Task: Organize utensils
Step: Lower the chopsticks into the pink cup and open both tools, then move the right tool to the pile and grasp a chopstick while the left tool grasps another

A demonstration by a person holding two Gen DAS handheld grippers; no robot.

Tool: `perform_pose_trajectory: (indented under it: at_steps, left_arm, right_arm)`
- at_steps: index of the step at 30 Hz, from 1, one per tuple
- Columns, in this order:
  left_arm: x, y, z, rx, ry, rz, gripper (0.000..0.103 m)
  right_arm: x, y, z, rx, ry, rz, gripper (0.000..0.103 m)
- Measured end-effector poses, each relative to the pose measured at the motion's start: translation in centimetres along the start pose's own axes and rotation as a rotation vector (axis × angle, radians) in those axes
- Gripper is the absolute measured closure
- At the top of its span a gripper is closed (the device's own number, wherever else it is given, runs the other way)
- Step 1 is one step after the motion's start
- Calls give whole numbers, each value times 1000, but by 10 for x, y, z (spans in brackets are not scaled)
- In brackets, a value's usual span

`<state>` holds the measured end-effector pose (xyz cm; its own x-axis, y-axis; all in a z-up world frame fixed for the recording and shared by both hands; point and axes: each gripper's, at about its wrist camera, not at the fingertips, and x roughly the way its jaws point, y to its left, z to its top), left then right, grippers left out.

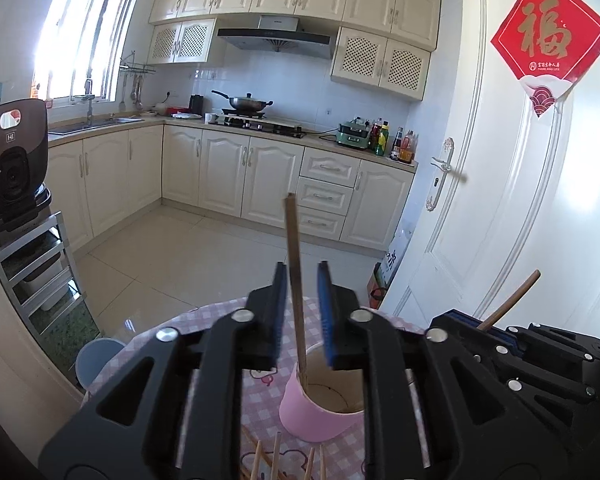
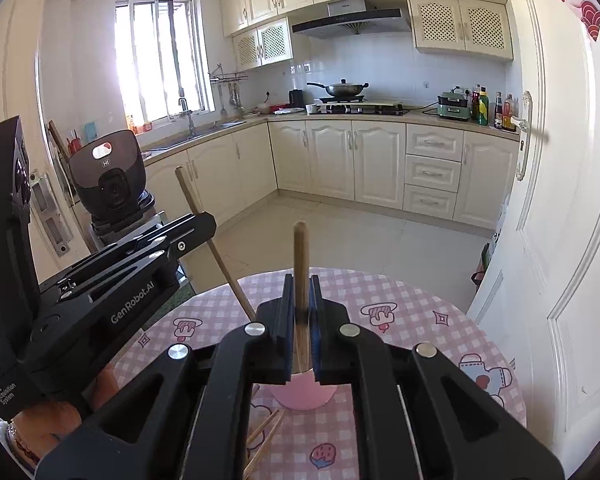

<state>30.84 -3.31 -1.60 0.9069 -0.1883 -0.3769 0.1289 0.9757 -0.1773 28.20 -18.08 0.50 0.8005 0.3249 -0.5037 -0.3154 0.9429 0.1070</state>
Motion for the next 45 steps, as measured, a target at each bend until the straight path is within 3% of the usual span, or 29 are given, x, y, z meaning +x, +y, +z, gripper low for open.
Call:
perform_pose_trajectory:
  at_steps: [2, 3, 5, 11, 21, 27, 31, 37, 45]
  left_arm:
    - [-11, 2, -1, 2, -35, 24, 37]
    - [-17, 2, -1, 9, -51, 29, 37]
    - [-22, 1, 1, 25, -36, 37, 37]
    - [-50, 9, -1, 6, -41, 41, 26]
    - [-81, 31, -25, 18, 68, 22, 19]
    - [-77, 49, -55, 42, 187, 40, 19]
    - [-66, 60, -72, 39, 283, 46, 19]
    - [-47, 71, -96, -6, 406, 16, 19]
    - [-27, 69, -118, 20, 493, 7, 19]
  right_arm:
    - [-6, 1, -1, 3, -8, -4, 84]
    - [-8, 1, 0, 5, -12, -8, 79]
    - [-15, 1, 0, 13, -28, -17, 60]
    - [-35, 2, -7, 36, -57, -22, 55]
    - [-46, 17, -43, 52, -24, 3, 54]
    - [-23, 26, -71, 72, 83, 21, 54]
    - [3, 25, -94, 131, 211, 70, 54]
    - [41, 24, -121, 190, 371, 84, 66]
    - [65, 15, -146, 214, 454, 93, 77]
